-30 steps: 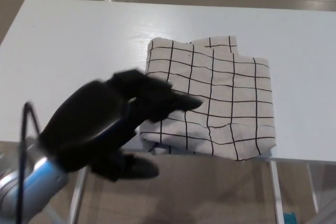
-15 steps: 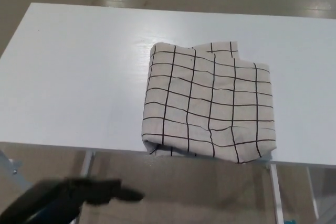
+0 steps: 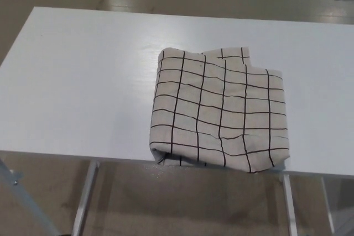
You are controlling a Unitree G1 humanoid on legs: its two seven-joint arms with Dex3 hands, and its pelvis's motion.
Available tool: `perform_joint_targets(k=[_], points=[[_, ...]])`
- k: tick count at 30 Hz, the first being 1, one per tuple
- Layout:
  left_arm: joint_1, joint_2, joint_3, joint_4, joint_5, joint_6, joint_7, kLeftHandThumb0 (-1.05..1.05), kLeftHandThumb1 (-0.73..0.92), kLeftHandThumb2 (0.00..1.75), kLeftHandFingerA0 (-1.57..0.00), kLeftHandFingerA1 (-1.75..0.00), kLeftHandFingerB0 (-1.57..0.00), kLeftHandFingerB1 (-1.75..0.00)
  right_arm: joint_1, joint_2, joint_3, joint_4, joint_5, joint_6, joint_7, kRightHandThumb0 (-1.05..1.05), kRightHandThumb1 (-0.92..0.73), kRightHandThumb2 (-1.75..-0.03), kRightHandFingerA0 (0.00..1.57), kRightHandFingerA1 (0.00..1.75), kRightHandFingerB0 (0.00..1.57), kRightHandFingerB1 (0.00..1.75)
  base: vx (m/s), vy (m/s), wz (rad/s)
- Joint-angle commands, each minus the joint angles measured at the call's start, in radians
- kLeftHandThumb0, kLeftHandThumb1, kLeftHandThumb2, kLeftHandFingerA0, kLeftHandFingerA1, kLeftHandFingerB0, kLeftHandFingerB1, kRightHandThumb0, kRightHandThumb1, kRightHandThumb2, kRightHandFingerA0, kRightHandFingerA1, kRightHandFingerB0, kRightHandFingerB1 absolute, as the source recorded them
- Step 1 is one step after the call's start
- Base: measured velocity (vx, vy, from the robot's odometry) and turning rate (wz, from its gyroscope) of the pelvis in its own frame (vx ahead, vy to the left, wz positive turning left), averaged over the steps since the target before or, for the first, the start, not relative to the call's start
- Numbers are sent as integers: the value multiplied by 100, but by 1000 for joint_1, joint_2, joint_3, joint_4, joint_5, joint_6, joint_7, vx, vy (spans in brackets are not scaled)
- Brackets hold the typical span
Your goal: Use the left hand to fold a white towel with checkered patterns in half.
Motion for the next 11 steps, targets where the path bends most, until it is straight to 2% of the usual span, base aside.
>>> perform_joint_targets(k=[1,11], points=[[-232,-167,81,691,-48,34,252,-62,43,54,-35,-37,-36,-32,-33,-27,15,27,-30,10,-24,-54,-79,-63,23,33,31,32,0,0,0],[-271,-168,74,813,-32,-19,266,-64,44,55,-29,-37,-33,-31,-18,-36,35,30,-58,2,-57,-55,-78,-63,26,32,30,32,0,0,0]])
